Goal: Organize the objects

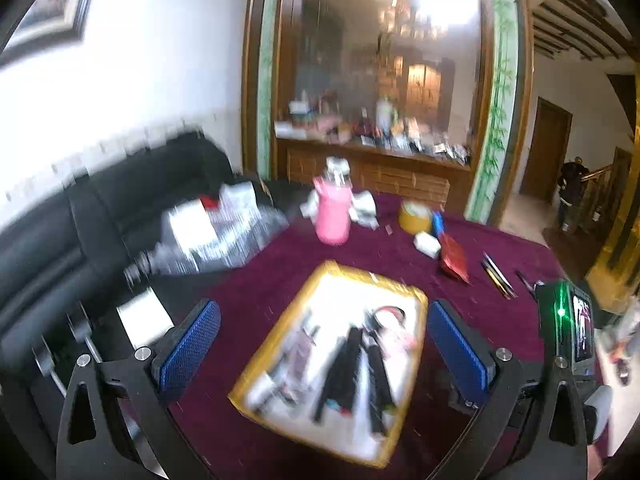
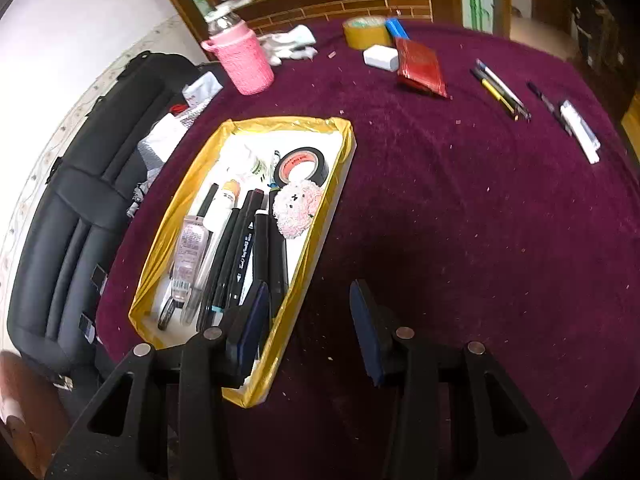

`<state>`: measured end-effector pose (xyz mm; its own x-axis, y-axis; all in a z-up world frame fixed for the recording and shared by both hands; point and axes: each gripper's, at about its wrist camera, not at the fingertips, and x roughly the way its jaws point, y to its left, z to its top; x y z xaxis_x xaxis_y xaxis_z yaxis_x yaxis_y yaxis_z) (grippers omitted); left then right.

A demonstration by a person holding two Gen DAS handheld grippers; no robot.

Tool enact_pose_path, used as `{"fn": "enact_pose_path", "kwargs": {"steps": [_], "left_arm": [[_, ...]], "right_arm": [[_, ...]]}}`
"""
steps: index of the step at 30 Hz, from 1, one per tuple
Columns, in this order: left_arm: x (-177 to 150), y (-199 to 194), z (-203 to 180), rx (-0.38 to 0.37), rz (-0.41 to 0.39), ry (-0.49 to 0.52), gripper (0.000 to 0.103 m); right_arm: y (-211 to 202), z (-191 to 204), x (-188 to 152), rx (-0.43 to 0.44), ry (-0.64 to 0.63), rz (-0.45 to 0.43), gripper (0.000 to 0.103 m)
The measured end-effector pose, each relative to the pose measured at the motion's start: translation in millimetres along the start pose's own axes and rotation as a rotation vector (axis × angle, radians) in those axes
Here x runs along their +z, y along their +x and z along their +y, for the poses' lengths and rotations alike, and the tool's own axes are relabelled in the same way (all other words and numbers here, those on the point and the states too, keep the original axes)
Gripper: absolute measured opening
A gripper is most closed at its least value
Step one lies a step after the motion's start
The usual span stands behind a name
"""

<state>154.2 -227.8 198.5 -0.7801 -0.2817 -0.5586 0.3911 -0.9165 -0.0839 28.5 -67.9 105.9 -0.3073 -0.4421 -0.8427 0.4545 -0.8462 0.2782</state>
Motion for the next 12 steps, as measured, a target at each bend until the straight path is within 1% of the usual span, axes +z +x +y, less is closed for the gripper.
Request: {"fn": "enact_pose_path", "kwargs": {"steps": [2, 4, 7, 8, 10, 12], "left_arm": [[-6, 7, -1, -0.03, 0.093, -0.025, 0.102], [-16, 11, -5, -0.009, 0.143, -0.039, 0.102], [-35, 19, -18, 0.102, 0.215, 0.011, 0.102], [-43, 22, -23, 0.123, 0.243, 0.021, 0.102], [-53, 23, -31, 0.158, 0.271, 0.024, 0.102], [-60, 21, -42, 0.211, 0.269, 0.049, 0.102]], "right_arm": [[-8, -1, -4, -0.012, -0.043, -0.016, 0.041], [-15, -3, -12, -0.032, -0.091, -0.036, 0.041], [-20, -9, -21, -0.049, -0.143, -0.048, 0.041], [-20, -12, -24, -0.05, -0.154, -0.046, 0.041], [-21, -17, -29, -0.047, -0.171, -0.038, 0.041], [-25, -21, -33, -0.043, -0.191, -0.04, 0.041]]}}
